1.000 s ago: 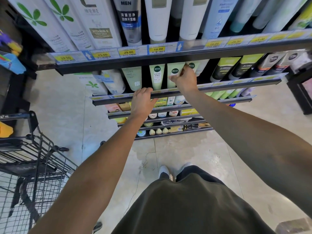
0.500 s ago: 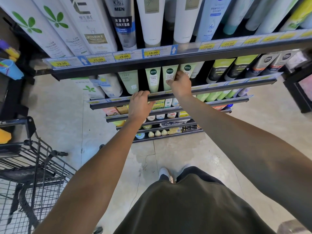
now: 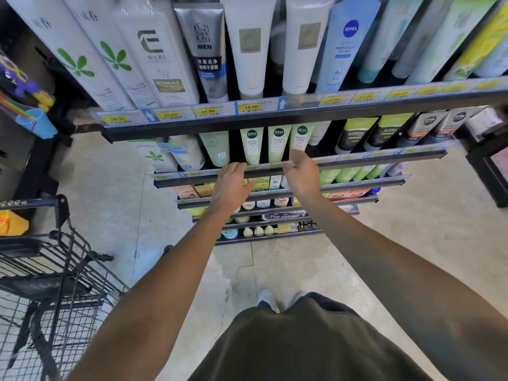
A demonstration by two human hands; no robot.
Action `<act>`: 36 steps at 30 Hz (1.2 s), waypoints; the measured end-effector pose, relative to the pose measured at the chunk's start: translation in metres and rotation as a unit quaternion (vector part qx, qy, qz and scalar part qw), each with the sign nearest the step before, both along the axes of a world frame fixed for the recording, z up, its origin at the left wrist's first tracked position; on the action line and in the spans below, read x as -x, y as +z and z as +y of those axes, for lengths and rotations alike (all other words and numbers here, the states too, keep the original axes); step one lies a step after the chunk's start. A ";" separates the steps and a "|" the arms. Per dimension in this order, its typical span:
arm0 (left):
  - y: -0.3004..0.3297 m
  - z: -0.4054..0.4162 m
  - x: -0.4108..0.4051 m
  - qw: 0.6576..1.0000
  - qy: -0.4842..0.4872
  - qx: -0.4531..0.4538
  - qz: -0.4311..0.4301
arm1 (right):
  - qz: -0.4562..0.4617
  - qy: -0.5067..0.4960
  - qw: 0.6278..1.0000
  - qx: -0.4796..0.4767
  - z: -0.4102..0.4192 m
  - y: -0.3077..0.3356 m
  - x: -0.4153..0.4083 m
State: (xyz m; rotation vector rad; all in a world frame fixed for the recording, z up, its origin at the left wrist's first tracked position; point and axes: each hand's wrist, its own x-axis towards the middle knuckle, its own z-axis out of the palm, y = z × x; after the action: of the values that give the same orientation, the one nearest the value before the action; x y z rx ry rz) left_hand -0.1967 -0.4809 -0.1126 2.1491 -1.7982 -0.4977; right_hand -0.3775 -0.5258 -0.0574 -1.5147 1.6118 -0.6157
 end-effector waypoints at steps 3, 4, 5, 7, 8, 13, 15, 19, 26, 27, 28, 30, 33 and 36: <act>0.012 0.018 0.004 1.000 0.016 0.015 0.013 | 0.041 0.043 0.998 0.016 0.016 0.003 0.014; 0.016 0.026 0.006 0.999 0.025 0.023 0.015 | 0.054 0.065 0.996 0.026 0.021 0.002 0.018; 0.020 0.035 0.008 0.999 0.035 0.028 0.015 | 0.070 0.094 0.992 0.039 0.025 0.002 0.021; 0.026 0.055 0.010 0.998 0.061 0.030 0.004 | 0.099 0.166 0.979 0.065 0.035 0.003 0.024; 0.028 0.066 0.011 0.997 0.078 0.026 -0.004 | 0.111 0.203 0.970 0.078 0.040 0.004 0.024; 0.042 0.131 0.020 0.984 0.166 0.027 -0.052 | 0.169 0.367 0.894 0.194 0.078 0.012 0.015; 0.048 0.159 0.025 0.977 0.203 0.016 -0.055 | 0.184 0.418 0.862 0.220 0.091 0.013 0.009; 0.053 0.218 0.033 0.958 0.279 0.017 -0.058 | 0.184 0.493 0.818 0.232 0.122 0.011 -0.006; 0.051 0.329 0.043 0.911 0.407 0.003 -0.071 | 0.159 0.606 0.748 0.217 0.191 -0.007 -0.042; 0.049 0.344 0.045 0.902 0.426 -0.003 -0.072 | 0.159 0.622 0.737 0.213 0.203 -0.008 -0.047; 0.047 0.359 0.045 0.892 0.446 -0.013 -0.069 | 0.157 0.635 0.726 0.212 0.214 -0.009 -0.053; 0.046 0.389 0.043 0.872 0.484 -0.036 -0.059 | 0.148 0.663 0.701 0.217 0.237 -0.009 -0.069; 0.043 0.437 0.039 0.840 0.539 -0.039 -0.047 | 0.144 0.704 0.658 0.223 0.272 -0.007 -0.099; 0.042 0.480 0.029 0.811 0.582 -0.023 -0.054 | 0.134 0.733 0.628 0.224 0.305 -0.007 -0.135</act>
State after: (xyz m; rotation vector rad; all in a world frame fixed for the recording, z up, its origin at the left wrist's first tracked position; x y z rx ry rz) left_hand -0.2259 -0.0013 -0.0711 2.7924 -0.2150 -0.0814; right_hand -0.2430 -0.2206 -0.0643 -2.6928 -0.1068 0.2349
